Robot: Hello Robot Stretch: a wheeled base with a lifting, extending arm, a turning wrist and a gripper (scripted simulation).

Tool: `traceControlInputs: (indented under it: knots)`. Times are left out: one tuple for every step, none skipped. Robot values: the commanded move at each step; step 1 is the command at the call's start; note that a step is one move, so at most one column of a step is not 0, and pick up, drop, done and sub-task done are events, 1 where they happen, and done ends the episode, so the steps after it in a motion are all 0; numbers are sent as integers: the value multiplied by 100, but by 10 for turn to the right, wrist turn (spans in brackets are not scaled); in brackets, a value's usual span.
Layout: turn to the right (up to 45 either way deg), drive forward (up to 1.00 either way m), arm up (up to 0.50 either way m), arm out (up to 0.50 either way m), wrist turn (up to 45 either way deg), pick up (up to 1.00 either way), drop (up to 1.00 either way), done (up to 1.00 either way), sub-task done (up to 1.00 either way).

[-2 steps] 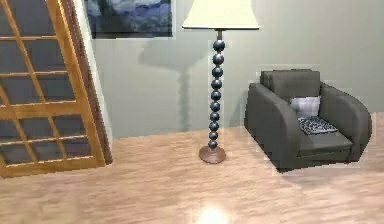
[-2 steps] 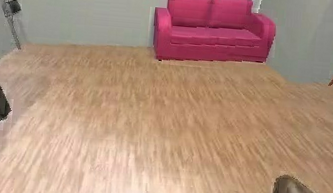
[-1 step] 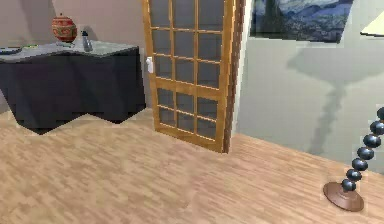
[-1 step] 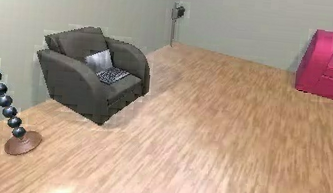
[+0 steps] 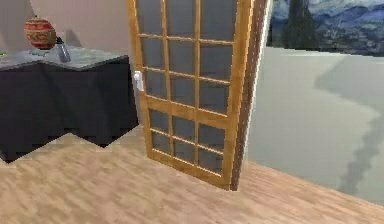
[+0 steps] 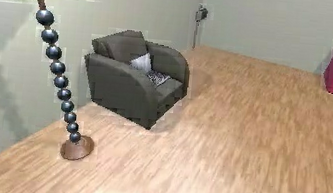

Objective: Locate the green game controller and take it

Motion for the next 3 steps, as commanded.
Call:
traceControlInputs:
  knots:
    - [-450,0,0,0,0,0,0,0,0]
    - [-60,0,0,0,0,0,0,0,0]
    - [0,100,0,0,0,0,0,0,0]
